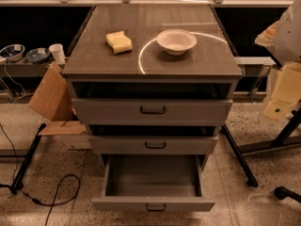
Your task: Close bottom drawer
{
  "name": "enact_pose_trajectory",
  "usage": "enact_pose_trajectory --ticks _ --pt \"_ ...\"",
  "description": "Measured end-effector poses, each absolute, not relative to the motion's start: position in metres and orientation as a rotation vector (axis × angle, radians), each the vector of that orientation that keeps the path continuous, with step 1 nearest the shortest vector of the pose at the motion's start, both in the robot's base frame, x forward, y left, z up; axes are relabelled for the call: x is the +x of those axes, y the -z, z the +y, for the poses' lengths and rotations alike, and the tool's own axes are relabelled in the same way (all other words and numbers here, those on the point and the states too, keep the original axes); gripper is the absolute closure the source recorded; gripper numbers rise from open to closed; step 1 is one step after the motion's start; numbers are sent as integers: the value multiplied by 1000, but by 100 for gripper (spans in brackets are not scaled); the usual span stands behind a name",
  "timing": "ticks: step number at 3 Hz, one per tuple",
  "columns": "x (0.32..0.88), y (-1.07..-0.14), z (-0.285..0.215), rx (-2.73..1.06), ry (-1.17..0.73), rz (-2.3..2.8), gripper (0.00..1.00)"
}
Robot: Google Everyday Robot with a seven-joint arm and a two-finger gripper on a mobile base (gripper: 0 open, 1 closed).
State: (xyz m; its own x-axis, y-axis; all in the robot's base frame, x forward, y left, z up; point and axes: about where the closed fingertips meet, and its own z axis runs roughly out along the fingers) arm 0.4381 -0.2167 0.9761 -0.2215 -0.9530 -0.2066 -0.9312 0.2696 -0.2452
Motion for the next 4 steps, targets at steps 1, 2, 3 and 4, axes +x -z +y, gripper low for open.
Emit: enact_pose_trajectory --ticks 1,2,3,4 --pt "438 -976 -217 -1725 98 2232 0" --pt "434 -967 -222 -1738 99 2242 0" --pt "420 -925 -241 -1709 20 2285 0" --pt "395 -849 -272 -1603 -129 2381 0"
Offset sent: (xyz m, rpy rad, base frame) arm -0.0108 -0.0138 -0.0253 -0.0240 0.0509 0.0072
